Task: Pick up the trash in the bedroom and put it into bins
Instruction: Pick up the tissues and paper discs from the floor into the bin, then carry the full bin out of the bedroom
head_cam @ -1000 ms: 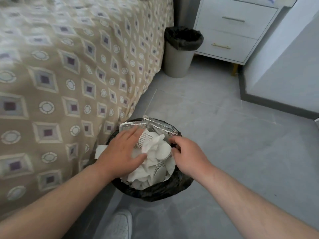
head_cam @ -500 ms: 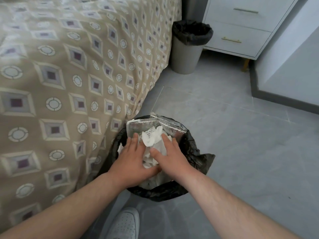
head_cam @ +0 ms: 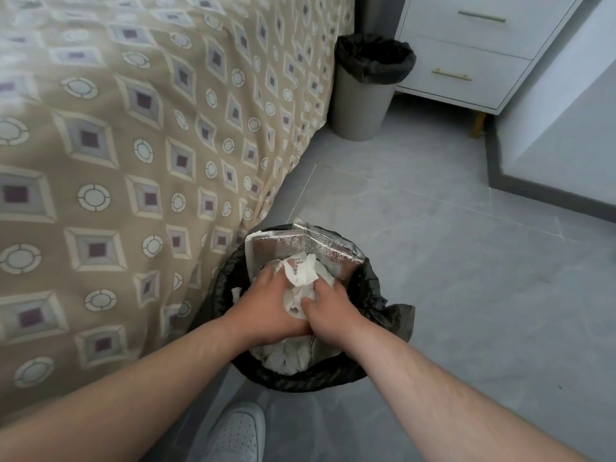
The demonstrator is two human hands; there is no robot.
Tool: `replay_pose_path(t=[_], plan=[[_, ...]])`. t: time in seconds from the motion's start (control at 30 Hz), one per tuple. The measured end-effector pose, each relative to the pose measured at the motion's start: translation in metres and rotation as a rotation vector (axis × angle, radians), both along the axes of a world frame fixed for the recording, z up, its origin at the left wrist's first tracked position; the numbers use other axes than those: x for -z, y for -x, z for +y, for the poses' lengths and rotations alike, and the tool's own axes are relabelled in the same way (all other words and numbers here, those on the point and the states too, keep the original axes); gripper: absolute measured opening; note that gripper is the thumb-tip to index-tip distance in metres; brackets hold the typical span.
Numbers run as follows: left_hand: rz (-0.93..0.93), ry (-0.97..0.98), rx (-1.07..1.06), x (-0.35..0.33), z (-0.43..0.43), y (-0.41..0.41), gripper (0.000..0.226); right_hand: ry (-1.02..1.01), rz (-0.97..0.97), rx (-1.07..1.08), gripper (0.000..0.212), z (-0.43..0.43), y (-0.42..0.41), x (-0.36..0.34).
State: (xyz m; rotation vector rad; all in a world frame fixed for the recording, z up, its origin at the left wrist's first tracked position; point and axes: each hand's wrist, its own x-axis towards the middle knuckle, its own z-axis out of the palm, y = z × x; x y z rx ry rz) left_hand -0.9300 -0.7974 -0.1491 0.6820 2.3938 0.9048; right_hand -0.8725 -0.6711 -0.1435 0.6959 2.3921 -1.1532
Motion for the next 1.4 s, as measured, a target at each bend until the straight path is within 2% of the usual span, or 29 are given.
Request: replay_pose_path(t=[0.1, 0.2, 0.27, 0.33, 0.37, 0.43, 0.5, 0.57, 0.67, 0.83, 0.97, 1.07, 1.1, 1.3, 1.4], plan=[[0.147, 0.027, -0.041, -0.025, -0.022, -0.006, 0.097, -0.053, 0.083, -0.028, 0.06, 0.008, -0.013, -0.023], [0.334, 0.005, -0.14, -0.036, -0.052, -0.006, 0.081, -0.12, 0.263, -0.013, 0.054, 0.023, -0.037, -0.052], [0.208, -0.163, -0.28, -0.036, -0.06, -0.008, 0.055, -0.202, 0.396, 0.062, 0.042, 0.034, -0.049, -0.061], [-0.063, -0.348, -0.449, -0.031, -0.056, -0.008, 0.017, -0.204, 0.436, 0.218, 0.037, 0.047, -0.056, -0.055], [-0.204, -0.423, -0.529, -0.03, -0.053, -0.005, 0.016, -0.147, 0.404, 0.299, 0.039, 0.051, -0.058, -0.052], [-0.418, -0.489, -0.628, -0.028, -0.05, 0.001, 0.031, 0.031, 0.31, 0.427, 0.044, 0.053, -0.06, -0.044], [-0.512, -0.52, -0.662, -0.031, -0.042, 0.004, 0.036, 0.183, 0.302, 0.501, 0.032, 0.051, -0.057, -0.033], [-0.549, -0.542, -0.659, -0.028, -0.03, 0.008, 0.038, 0.26, 0.363, 0.582, 0.022, 0.052, -0.051, -0.02], [-0.542, -0.552, -0.632, -0.03, -0.003, 0.02, 0.037, 0.309, 0.425, 0.681, 0.025, 0.071, -0.037, -0.016], [-0.548, -0.534, -0.645, -0.067, 0.05, 0.051, 0.036, 0.303, 0.462, 0.714, 0.022, 0.124, -0.013, -0.057], [-0.564, -0.527, -0.612, -0.128, 0.091, 0.063, 0.042, 0.271, 0.51, 0.73, 0.026, 0.166, -0.002, -0.12], [-0.555, -0.538, -0.573, -0.186, 0.112, 0.067, 0.042, 0.27, 0.54, 0.774, 0.017, 0.184, -0.005, -0.18], [-0.559, -0.534, -0.555, -0.21, 0.117, 0.068, 0.042, 0.273, 0.544, 0.79, 0.02, 0.189, -0.008, -0.202], [-0.592, -0.53, -0.513, -0.378, 0.14, 0.061, 0.036, 0.268, 0.52, 0.87, 0.029, 0.205, -0.024, -0.362], [-0.572, -0.493, -0.464, -0.469, 0.143, 0.056, 0.037, 0.253, 0.506, 0.847, 0.022, 0.207, -0.034, -0.455]])
